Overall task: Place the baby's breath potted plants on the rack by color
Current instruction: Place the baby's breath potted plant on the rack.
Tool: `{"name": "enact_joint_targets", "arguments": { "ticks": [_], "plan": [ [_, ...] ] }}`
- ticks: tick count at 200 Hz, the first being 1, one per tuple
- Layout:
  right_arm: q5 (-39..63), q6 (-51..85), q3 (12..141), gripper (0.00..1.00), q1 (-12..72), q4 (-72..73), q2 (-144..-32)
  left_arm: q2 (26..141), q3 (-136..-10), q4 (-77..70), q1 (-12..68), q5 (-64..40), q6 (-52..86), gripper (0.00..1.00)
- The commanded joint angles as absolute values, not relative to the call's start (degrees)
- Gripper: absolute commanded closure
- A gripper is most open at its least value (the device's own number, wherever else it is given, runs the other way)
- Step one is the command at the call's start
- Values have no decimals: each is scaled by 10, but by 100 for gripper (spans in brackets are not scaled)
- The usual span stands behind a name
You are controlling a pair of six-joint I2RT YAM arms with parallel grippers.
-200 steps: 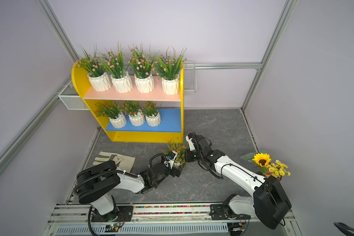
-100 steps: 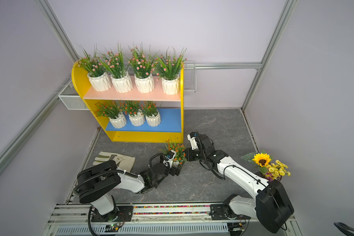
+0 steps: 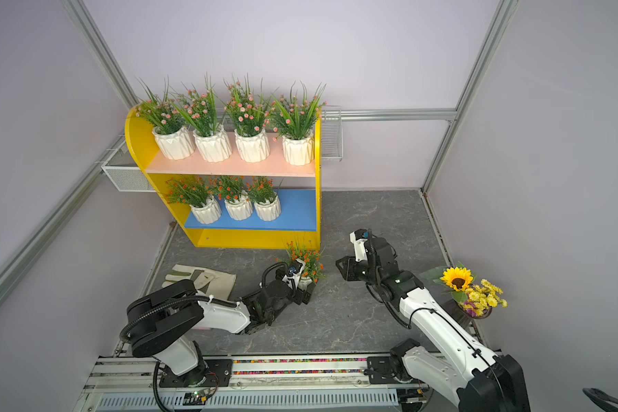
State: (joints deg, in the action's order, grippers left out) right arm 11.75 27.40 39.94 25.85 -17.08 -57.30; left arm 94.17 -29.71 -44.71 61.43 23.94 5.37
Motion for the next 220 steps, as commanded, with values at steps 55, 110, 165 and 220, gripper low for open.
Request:
{"name": "enact_joint_targets", "arguments": {
  "ticks": [55, 110, 165, 220],
  "plan": [
    [118, 273, 368, 68, 249, -176, -566, 853, -397, -311, 552, 236, 63, 60],
    [119, 274, 364, 68, 250, -178, -561, 842, -461, -246, 513, 217, 63, 59],
    [116, 274, 359, 68, 249, -178, -560, 849, -521, -214, 486, 193, 51, 59],
    [122, 275, 356, 68, 249, -169, -568, 870, -571, -194, 463, 185, 56, 58]
  ]
}}
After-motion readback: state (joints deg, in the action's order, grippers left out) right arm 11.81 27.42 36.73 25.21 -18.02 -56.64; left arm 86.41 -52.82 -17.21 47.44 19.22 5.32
